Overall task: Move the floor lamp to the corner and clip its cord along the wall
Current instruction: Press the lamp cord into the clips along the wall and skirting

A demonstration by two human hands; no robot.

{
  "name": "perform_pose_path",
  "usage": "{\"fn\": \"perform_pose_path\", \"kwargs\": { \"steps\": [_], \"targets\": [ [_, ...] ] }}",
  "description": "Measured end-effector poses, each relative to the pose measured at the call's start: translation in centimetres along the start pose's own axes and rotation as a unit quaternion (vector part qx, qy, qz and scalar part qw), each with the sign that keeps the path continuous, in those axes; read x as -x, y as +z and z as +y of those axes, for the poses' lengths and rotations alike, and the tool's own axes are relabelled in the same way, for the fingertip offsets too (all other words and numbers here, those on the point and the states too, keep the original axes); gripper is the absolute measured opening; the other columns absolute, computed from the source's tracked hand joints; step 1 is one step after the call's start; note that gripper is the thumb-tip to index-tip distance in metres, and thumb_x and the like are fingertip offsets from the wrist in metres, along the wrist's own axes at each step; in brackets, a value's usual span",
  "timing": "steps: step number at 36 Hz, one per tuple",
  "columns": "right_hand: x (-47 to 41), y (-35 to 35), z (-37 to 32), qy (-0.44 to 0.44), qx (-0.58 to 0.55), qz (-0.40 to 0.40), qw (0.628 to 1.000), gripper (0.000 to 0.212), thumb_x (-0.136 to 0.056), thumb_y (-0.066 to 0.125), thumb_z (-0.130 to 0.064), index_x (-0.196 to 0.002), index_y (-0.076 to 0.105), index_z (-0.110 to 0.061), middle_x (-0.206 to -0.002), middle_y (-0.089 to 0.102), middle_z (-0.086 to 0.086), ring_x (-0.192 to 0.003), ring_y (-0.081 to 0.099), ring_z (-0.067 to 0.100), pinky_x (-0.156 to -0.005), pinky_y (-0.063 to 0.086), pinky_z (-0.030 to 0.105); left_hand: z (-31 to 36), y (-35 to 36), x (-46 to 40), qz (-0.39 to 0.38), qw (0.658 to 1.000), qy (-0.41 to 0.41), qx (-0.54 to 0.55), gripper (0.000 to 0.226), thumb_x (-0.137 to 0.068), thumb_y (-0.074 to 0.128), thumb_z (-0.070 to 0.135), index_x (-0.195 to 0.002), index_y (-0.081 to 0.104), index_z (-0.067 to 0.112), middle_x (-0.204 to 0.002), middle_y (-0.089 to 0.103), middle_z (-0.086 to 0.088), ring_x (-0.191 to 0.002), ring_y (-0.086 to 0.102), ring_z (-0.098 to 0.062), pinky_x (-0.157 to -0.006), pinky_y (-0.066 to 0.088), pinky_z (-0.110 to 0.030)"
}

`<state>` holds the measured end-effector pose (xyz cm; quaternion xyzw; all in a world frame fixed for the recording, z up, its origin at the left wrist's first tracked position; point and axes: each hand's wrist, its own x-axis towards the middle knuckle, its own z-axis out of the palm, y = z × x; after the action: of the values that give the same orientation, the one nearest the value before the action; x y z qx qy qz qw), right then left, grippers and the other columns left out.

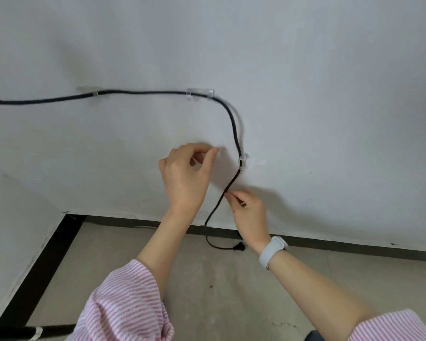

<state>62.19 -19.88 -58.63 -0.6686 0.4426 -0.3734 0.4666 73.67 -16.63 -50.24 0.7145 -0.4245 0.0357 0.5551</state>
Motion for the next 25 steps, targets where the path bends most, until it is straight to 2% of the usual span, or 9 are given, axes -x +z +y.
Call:
{"fn": "perform_pose_path", "kwargs": {
  "steps": [3, 6, 8, 11, 13, 16, 21, 23, 25],
  "targets": [
    [0.4, 0.5, 1.1, 0.033, -0.033, -0.046, 0.998, 0.016, -0.085, 0.063, -0.018, -0.099, 0.07, -0.018, -0.08, 0.063, -0.008, -0.074, 0.056, 0.009, -0.073, 0.047, 0.022, -4.1, -0.1, 2.4, -0.04, 0.996, -0.071, 0.02, 0.008, -0.084, 0.055, 0.029, -0.081, 0.063, 0.03, -0.072, 0.06, 0.021, -0.07, 0.053, 0.0, -0.071, 0.043, -0.025],
    [-0.4, 0.6, 1.5, 0.034, -0.024, -0.086, 0.995, 0.016, -0.085, 0.062, -0.021, -0.099, 0.07, -0.017, -0.081, 0.063, -0.02, -0.073, 0.057, -0.002, -0.073, 0.047, 0.019, -8.4, 0.2, 5.2, -0.153, 0.975, -0.16, 0.022, 0.018, -0.086, 0.052, 0.013, -0.091, 0.062, 0.027, -0.089, 0.064, 0.016, -0.074, 0.053, 0.003, -0.069, 0.037, -0.018],
    [-1.1, 0.7, 1.6, 0.024, -0.029, -0.09, 0.995, 0.013, -0.085, 0.062, -0.021, -0.091, 0.072, -0.015, -0.075, 0.064, -0.018, -0.068, 0.057, -0.007, -0.072, 0.047, 0.024, -10.5, 0.5, 6.8, -0.273, 0.942, -0.196, 0.015, 0.027, -0.086, 0.05, 0.006, -0.107, 0.061, 0.018, -0.108, 0.064, 0.005, -0.089, 0.055, -0.005, -0.079, 0.039, -0.021],
    [-1.8, 1.2, 1.7, 0.026, -0.046, -0.077, 0.996, 0.013, -0.085, 0.061, -0.022, -0.078, 0.07, -0.016, -0.064, 0.063, -0.01, -0.058, 0.055, -0.003, -0.064, 0.047, 0.023, -11.7, 0.6, 8.3, -0.412, 0.87, -0.256, 0.087, 0.036, -0.086, 0.05, 0.001, -0.119, 0.056, 0.016, -0.121, 0.058, 0.003, -0.114, 0.051, -0.01, -0.089, 0.037, -0.02],
    [-2.0, 1.5, 2.1, 0.022, -0.05, -0.062, 0.997, 0.013, -0.085, 0.061, -0.022, -0.074, 0.068, -0.025, -0.063, 0.063, -0.009, -0.057, 0.056, 0.001, -0.06, 0.048, 0.019, -12.1, 0.6, 8.7, -0.434, 0.847, -0.273, 0.143, 0.028, -0.089, 0.049, 0.003, -0.113, 0.057, 0.015, -0.12, 0.06, 0.002, -0.114, 0.051, -0.008, -0.086, 0.039, -0.015],
    [-2.0, 1.8, 2.6, 0.011, -0.068, -0.036, 0.997, 0.018, -0.085, 0.06, -0.018, -0.072, 0.067, -0.029, -0.06, 0.062, -0.01, -0.054, 0.055, 0.002, -0.051, 0.047, 0.015, -13.3, 0.8, 9.3, -0.444, 0.84, -0.269, 0.155, 0.014, -0.093, 0.047, 0.009, -0.095, 0.06, 0.014, -0.106, 0.065, -0.001, -0.105, 0.057, -0.008, -0.089, 0.041, -0.015],
    [-1.6, 1.4, 3.6, 0.012, -0.081, 0.013, 0.997, 0.023, -0.087, 0.056, -0.015, -0.071, 0.064, -0.029, -0.062, 0.059, -0.006, -0.05, 0.054, 0.001, -0.048, 0.043, 0.015, -16.6, 0.1, 11.3, -0.491, 0.826, -0.264, 0.088, 0.022, -0.096, 0.043, 0.015, -0.088, 0.06, 0.004, -0.087, 0.064, -0.008, -0.087, 0.058, -0.012, -0.087, 0.041, -0.025],
    [-1.4, 1.0, 4.0, 0.016, -0.075, 0.042, 0.996, 0.021, -0.088, 0.056, -0.017, -0.071, 0.061, -0.028, -0.063, 0.058, -0.004, -0.049, 0.053, 0.001, -0.051, 0.043, 0.019, -17.9, -0.4, 11.9, -0.494, 0.831, -0.25, 0.055, 0.021, -0.096, 0.042, 0.014, -0.084, 0.059, 0.011, -0.078, 0.062, -0.009, -0.081, 0.058, -0.014, -0.083, 0.042, -0.026],
    [-0.9, 0.7, 4.3, 0.015, -0.032, 0.049, 0.998, 0.019, -0.088, 0.056, -0.022, -0.07, 0.061, -0.024, -0.063, 0.059, -0.003, -0.052, 0.055, 0.007, -0.056, 0.046, 0.025, -18.9, -0.7, 12.1, -0.463, 0.859, -0.219, 0.016, 0.021, -0.095, 0.043, 0.015, -0.081, 0.059, 0.016, -0.068, 0.059, -0.004, -0.069, 0.057, -0.013, -0.071, 0.042, -0.025]
  ]
}}
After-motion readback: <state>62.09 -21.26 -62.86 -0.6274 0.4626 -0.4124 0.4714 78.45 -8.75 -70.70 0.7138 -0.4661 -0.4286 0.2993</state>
